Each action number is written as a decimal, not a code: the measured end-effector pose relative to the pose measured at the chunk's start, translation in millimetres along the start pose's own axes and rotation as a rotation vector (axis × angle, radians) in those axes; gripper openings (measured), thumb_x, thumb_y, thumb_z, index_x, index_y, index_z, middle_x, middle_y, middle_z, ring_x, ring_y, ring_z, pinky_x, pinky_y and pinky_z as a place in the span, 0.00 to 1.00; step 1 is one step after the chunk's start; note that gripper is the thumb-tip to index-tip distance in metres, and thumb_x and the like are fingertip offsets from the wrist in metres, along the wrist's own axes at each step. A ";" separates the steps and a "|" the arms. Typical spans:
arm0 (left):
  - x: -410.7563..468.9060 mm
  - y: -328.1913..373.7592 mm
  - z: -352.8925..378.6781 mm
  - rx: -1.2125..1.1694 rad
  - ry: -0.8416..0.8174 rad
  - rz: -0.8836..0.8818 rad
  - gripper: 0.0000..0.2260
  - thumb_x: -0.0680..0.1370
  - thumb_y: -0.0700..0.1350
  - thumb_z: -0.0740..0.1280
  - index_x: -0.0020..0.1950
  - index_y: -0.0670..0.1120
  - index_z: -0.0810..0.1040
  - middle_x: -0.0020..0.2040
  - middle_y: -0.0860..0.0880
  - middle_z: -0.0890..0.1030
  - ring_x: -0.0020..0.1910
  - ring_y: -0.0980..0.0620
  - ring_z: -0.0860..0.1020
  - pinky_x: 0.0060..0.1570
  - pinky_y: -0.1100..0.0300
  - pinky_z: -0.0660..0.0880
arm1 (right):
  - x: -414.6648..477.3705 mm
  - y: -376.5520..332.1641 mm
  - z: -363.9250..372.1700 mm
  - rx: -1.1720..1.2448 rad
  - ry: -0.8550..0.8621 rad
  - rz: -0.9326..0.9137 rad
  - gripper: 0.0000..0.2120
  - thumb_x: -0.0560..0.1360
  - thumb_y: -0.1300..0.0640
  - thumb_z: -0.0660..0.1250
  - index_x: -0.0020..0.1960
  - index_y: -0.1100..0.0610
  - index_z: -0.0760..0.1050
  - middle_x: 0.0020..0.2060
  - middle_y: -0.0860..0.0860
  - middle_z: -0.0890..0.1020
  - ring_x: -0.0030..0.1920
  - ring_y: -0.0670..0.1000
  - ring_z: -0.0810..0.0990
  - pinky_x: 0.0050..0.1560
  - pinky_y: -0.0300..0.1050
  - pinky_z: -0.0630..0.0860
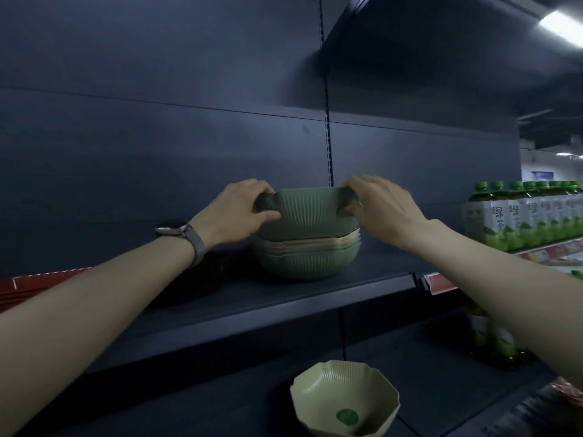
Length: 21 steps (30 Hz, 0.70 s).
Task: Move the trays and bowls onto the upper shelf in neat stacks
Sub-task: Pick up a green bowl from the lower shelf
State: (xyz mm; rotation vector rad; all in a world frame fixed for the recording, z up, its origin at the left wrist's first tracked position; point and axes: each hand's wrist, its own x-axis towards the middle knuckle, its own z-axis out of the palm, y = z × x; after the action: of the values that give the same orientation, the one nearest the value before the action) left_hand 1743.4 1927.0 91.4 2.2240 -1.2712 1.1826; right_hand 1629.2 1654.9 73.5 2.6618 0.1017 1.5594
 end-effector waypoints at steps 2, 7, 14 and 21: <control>4.4 1.5 -3.0 0.019 -0.031 -0.030 0.18 0.78 0.56 0.74 0.61 0.46 0.79 0.52 0.50 0.79 0.49 0.49 0.76 0.54 0.52 0.75 | 3.8 -2.1 -1.6 0.075 -0.070 0.039 0.17 0.78 0.47 0.73 0.63 0.51 0.75 0.59 0.50 0.80 0.59 0.59 0.77 0.52 0.54 0.74; 6.6 5.4 -3.6 0.054 0.002 -0.010 0.20 0.78 0.57 0.73 0.66 0.49 0.78 0.54 0.54 0.76 0.54 0.51 0.76 0.57 0.52 0.76 | 9.1 -0.7 -3.6 0.107 -0.118 0.088 0.18 0.78 0.46 0.73 0.65 0.49 0.74 0.62 0.48 0.80 0.62 0.57 0.78 0.57 0.57 0.77; 1.7 5.5 12.0 0.096 0.038 -0.046 0.16 0.77 0.52 0.75 0.61 0.46 0.81 0.54 0.46 0.82 0.54 0.43 0.80 0.57 0.46 0.78 | -0.8 -4.3 13.4 0.122 -0.102 0.085 0.18 0.79 0.47 0.71 0.67 0.49 0.75 0.60 0.49 0.80 0.59 0.58 0.79 0.56 0.57 0.78; -9.2 -0.6 38.7 0.121 -0.033 -0.073 0.09 0.82 0.49 0.69 0.59 0.47 0.83 0.55 0.46 0.83 0.57 0.42 0.80 0.58 0.48 0.76 | -11.8 1.7 43.3 0.161 -0.163 0.098 0.11 0.81 0.53 0.69 0.63 0.52 0.78 0.56 0.53 0.80 0.56 0.62 0.79 0.54 0.60 0.79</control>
State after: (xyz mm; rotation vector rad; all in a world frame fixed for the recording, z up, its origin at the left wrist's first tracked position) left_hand 1760.9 1908.7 60.8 2.3638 -1.1479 1.2300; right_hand 1661.2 1651.7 42.2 2.9489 0.0949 1.4081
